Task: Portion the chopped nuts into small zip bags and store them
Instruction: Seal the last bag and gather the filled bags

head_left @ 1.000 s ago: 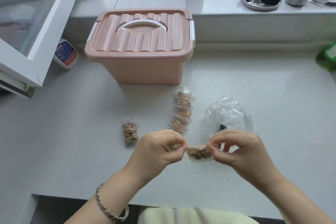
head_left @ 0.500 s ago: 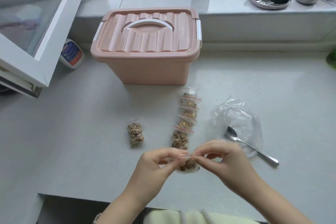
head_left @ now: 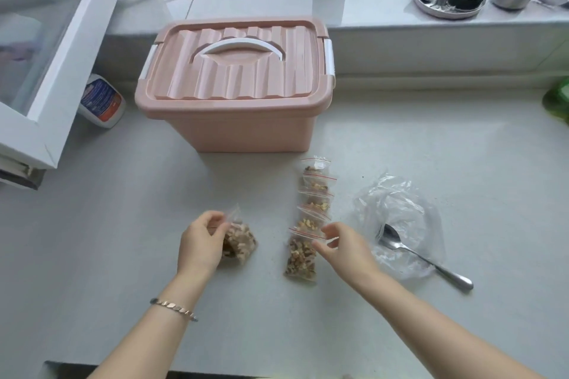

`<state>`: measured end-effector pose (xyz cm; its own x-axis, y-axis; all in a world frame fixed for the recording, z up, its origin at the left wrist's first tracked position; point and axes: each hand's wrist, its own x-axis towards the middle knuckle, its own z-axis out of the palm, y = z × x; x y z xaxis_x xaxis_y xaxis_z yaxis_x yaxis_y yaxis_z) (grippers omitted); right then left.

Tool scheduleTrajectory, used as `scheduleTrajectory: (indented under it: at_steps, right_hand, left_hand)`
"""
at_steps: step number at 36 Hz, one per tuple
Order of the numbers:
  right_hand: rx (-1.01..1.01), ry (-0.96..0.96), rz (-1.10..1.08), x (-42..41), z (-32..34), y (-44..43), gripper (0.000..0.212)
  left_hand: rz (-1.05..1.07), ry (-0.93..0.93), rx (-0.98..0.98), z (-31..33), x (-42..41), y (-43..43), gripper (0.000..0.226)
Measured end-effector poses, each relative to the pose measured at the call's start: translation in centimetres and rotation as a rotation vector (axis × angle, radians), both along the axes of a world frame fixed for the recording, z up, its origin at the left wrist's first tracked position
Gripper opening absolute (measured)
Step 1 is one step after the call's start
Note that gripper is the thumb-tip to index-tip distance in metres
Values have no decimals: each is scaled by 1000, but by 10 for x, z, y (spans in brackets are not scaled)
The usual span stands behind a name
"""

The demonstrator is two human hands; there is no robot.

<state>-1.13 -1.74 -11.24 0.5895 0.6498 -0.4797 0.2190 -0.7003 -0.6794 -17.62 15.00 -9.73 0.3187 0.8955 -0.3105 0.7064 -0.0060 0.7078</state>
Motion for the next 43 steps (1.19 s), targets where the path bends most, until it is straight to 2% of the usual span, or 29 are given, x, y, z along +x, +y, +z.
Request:
scheduleTrajectory:
  at_steps: [3, 6, 7, 9, 12, 16, 19, 21, 23, 27, 30, 33, 36, 39, 43]
  right_hand:
    - [-3, 12, -38, -2, -3, 6, 30]
    - [11, -1, -39, -2, -4, 7, 8]
    - [21, -1, -33, -1, -4, 6, 9]
    - [53, 9, -20, -1, -1, 2, 14]
    - [124, 10, 24, -1, 6, -6, 16]
    - [248, 17, 61, -3, 15, -22, 25]
    - [316, 5, 70, -3, 20, -34, 24]
    - [347, -27, 99, -3, 20, -41, 13]
    - [354, -39, 96, -7, 16, -49, 7]
    - [326, -40, 102, -17, 0, -60, 19]
    - [263, -73, 121, -23, -15, -64, 19]
    - [254, -100, 97, -25, -23, -65, 13]
    - [241, 6, -2, -23, -19, -65, 13]
    - [206, 80, -50, -18, -9, -64, 27]
    - [218, 167, -52, -14, 11, -62, 28]
  left_hand:
    - [-85, 159, 173, 3, 1, -5, 33]
    - [-129, 89, 268, 17, 6, -24, 39]
    - [-155, 45, 275, 21, 8, -31, 39]
    - [-211, -30, 240, 25, 11, -44, 37]
    - [-321, -112, 53, 26, 20, -60, 43]
    - [-500, -123, -57, 22, 33, -76, 56]
    - [-578, -95, -41, 17, 40, -86, 40]
    - [-544, -129, -23, 12, 42, -93, 18]
    - [-487, -175, -20, 7, 43, -101, 6]
    - [-550, -141, 19, -6, 38, -118, 3]
    - [-579, -97, 62, -13, 35, -127, 7]
    - [-486, -100, -98, -8, 38, -130, 17]
    - [-317, -148, -268, -6, 42, -131, 28]
    - [-226, -200, -422, -5, 45, -130, 16]
    - [-150, -298, -589, 3, 45, -126, 10]
